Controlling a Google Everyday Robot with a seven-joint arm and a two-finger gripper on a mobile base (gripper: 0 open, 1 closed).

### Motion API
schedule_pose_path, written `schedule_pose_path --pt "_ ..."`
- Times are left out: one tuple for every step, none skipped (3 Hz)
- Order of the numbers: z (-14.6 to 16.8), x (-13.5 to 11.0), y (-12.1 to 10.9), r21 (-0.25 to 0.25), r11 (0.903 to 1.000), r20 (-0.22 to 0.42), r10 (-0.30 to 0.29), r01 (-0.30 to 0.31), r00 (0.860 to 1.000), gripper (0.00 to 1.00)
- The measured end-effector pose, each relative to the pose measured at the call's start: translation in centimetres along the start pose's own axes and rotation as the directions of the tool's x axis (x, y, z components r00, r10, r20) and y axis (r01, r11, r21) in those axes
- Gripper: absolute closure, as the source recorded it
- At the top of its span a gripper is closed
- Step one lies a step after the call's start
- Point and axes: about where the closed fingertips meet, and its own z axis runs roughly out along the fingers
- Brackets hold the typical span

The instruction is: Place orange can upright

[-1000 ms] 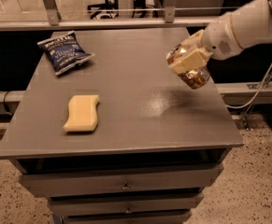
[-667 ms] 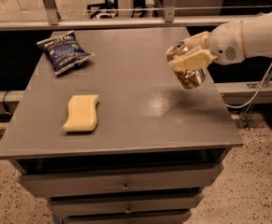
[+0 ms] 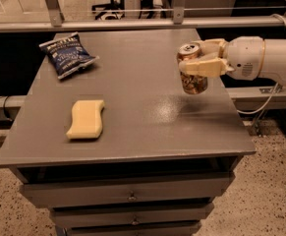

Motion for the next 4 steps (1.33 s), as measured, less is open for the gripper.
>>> schedule_pose_path --pt "-0.4 0.8 0.6 -0.010 0.9996 0.122 0.026 -0.025 0.992 1.00" --pt "-0.5 1.4 0.9 -0.018 0.9992 0.180 0.038 -0.035 0.983 1.00" --pt "-0.7 2.1 1.2 -0.036 0.9992 0.226 0.026 -0.018 0.974 1.00" --pt "-0.4 3.1 2.0 -0.067 0.9972 0.261 -0.013 0.031 0.965 0.75"
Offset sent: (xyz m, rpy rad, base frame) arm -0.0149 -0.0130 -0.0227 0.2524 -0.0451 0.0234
